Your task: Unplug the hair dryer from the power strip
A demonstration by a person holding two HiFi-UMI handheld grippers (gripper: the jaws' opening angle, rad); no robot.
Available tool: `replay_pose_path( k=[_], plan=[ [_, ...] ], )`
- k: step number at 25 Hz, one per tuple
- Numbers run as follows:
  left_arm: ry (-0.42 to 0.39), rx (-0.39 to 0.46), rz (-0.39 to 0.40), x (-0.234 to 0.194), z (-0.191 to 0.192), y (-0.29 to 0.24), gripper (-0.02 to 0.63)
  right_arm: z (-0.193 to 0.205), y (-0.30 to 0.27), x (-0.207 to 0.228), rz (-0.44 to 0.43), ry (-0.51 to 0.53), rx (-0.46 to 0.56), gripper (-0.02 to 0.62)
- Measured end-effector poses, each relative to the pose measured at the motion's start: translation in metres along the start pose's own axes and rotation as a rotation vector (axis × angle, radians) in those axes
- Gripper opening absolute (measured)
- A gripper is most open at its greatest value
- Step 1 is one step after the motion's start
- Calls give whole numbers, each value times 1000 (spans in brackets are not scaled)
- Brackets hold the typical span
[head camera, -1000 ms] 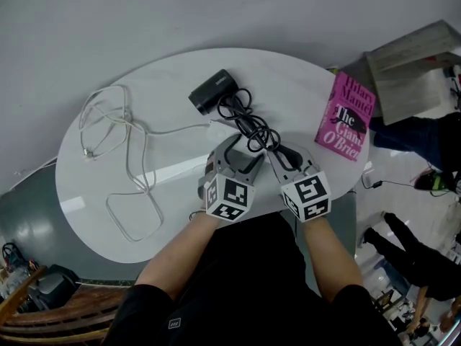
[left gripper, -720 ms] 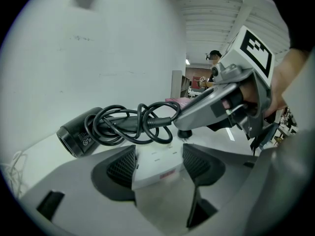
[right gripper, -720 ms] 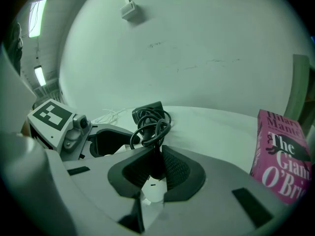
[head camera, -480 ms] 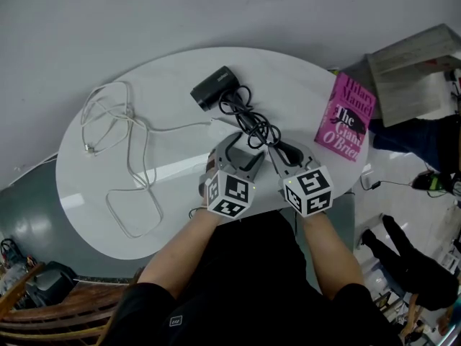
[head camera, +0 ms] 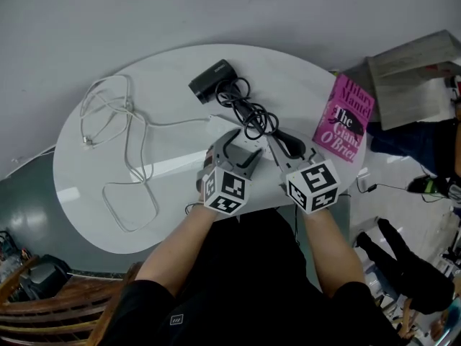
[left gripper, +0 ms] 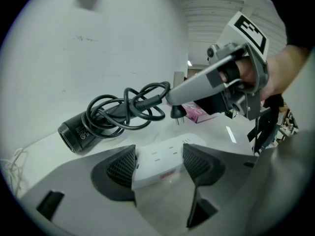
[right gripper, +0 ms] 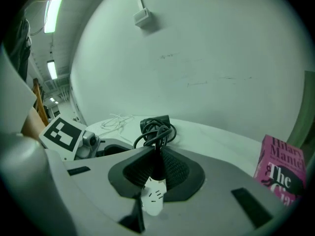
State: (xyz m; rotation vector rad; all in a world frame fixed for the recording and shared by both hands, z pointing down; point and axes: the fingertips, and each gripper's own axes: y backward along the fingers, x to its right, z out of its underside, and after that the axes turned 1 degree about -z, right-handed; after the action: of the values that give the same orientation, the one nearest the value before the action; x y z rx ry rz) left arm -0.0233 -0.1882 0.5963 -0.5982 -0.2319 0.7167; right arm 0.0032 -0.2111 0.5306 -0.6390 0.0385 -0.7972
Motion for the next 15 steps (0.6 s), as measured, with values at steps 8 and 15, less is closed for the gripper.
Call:
replay_pose_path(
  k=[8,15],
  plan=[
    [13,8,-1,-1,1,0,293,-9,8,-14,-47,6,-13,58],
    [51,10,74,-2,-3,11,307,-1,19,-17,-58,-50,-30,58]
  ],
)
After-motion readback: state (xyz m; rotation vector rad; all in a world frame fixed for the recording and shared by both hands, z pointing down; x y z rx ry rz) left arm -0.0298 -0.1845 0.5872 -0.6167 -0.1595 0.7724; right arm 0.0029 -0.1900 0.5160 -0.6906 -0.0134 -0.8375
